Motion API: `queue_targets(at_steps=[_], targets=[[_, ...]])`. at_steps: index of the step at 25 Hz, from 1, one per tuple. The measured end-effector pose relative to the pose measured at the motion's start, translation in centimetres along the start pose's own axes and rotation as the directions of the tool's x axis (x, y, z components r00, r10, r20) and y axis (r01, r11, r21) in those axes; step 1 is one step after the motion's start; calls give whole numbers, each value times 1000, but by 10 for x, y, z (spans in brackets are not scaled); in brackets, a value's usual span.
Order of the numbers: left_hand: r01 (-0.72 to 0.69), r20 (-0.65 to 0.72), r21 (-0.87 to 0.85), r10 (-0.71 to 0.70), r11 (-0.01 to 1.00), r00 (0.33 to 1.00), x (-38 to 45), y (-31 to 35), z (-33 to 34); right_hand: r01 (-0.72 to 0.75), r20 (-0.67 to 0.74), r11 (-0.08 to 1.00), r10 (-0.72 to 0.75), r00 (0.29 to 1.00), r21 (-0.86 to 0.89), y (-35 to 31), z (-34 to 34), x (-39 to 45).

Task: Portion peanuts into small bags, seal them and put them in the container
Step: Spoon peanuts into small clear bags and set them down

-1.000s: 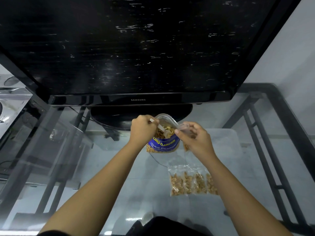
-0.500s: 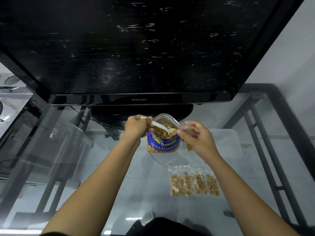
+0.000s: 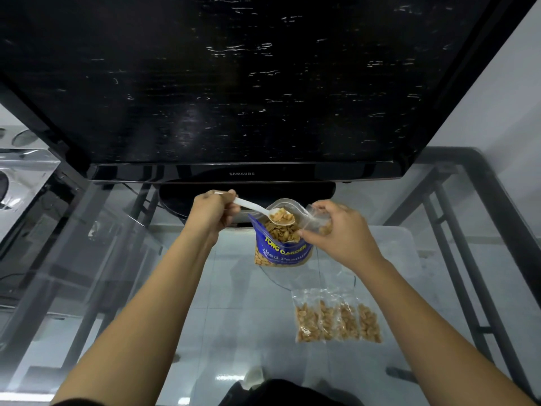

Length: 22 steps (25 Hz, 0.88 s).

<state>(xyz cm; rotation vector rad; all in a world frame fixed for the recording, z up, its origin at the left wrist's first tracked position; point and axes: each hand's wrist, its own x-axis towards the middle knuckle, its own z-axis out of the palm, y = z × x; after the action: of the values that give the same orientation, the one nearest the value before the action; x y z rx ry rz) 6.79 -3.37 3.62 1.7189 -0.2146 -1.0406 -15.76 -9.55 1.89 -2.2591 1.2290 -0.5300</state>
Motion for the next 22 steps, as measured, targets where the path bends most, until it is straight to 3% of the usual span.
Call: queue_targets(at_steps=[4,8,9,11,13,16,18,19,22], targets=[[-111,36,33,110,993,993,-7,24,-1,10,3,1000,-10,1000,4,-7,5,4],[-358,164,244,326,901,931,-35,44,18,-49,-36,963,60,998,267,-19,11,3],[-467,220,324,414,823,883,-44,48,22,-64,-29,932,79,996,357,-22,12,2],[-682,362,453,581,574,729,-66,58,29,-82,6,822,95,995,564,-23,13,-1],[-798,467,498,671,339,576,-85,68,29,-65,11,719,80,997,692,-20,13,-2],[-848,478,499,760,178,441,-105,81,26,-31,-22,694,67,998,719,-14,7,-6],[-829,370,519,820,208,437,-106,85,23,-19,-41,699,69,997,715,-12,2,-10],[-807,279,514,833,291,478,-99,84,21,-4,-62,707,68,996,707,-11,0,-13],[-675,87,380,702,633,707,-64,57,19,14,-106,750,74,992,661,-6,-5,-25]])
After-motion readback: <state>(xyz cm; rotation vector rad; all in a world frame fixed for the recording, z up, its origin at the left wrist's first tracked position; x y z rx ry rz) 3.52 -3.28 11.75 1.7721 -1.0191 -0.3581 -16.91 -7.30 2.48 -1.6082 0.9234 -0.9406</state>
